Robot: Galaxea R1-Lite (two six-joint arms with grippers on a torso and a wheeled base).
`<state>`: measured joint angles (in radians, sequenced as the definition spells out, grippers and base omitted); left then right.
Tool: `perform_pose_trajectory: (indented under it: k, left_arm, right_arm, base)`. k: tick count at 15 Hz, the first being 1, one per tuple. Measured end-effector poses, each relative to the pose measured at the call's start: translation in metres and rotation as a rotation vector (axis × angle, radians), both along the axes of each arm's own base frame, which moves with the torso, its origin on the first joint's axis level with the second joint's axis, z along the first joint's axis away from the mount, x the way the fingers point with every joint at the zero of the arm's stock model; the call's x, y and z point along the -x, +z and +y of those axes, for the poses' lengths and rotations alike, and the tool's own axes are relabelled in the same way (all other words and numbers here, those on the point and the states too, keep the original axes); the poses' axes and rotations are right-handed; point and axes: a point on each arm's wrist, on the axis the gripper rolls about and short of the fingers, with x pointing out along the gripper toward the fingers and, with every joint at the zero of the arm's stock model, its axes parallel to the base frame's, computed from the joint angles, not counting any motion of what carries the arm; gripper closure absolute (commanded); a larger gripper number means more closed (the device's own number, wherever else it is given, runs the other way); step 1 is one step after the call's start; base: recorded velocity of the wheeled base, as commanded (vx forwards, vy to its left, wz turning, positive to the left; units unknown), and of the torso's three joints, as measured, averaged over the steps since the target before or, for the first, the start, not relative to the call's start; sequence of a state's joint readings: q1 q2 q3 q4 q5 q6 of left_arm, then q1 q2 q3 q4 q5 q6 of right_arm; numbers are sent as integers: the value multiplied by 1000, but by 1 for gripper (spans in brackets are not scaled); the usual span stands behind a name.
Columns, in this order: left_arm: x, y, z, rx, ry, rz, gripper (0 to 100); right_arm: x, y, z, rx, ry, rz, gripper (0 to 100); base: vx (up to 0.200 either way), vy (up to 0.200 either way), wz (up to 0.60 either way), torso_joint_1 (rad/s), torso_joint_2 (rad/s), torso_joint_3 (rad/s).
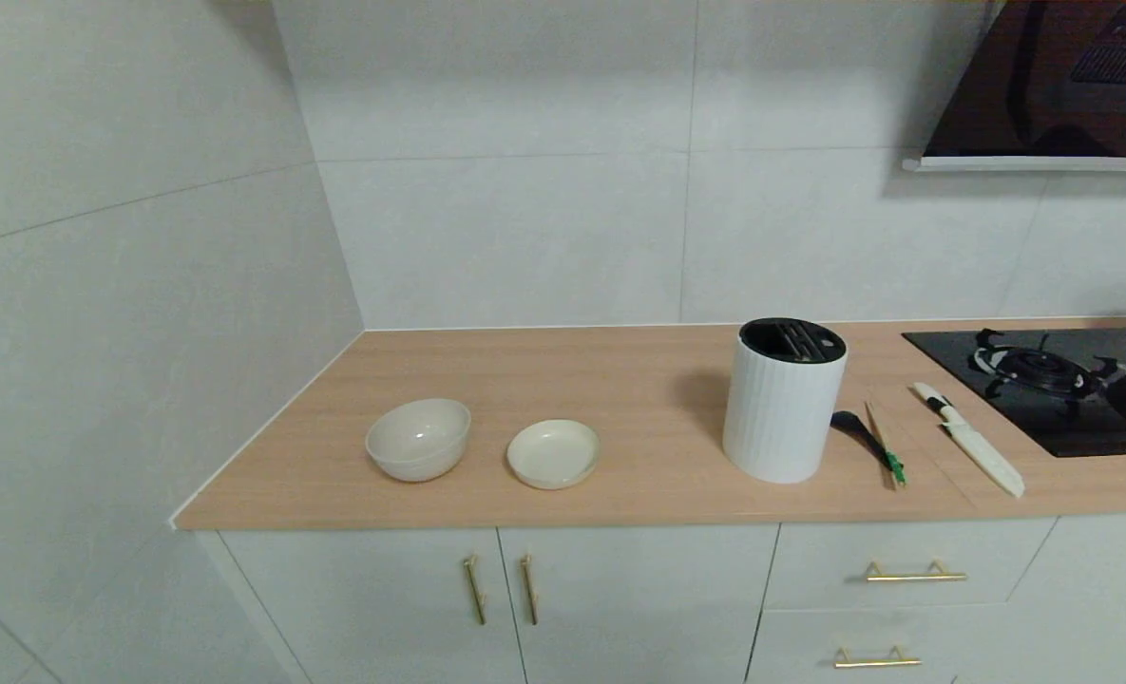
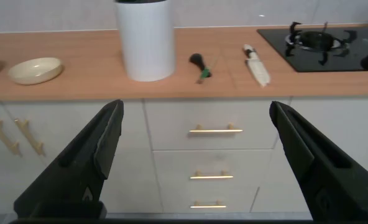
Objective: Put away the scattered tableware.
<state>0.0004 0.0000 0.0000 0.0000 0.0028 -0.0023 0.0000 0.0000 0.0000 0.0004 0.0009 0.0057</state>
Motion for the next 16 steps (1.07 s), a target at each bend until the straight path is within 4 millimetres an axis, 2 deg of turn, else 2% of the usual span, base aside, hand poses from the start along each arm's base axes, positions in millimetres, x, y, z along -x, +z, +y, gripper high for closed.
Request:
perform_pose_trajectory:
  k: [9,16]
  left_arm:
    - [0,0,0,0,0,0,0]
    - [0,0,0,-1,-1,0,0]
  right_arm:
    - [0,0,0,0,-1,0,0]
    - [0,0,0,7,1,0,0]
  base:
    - [0,200,0,4,1,2]
    - [0,0,0,0,0,0]
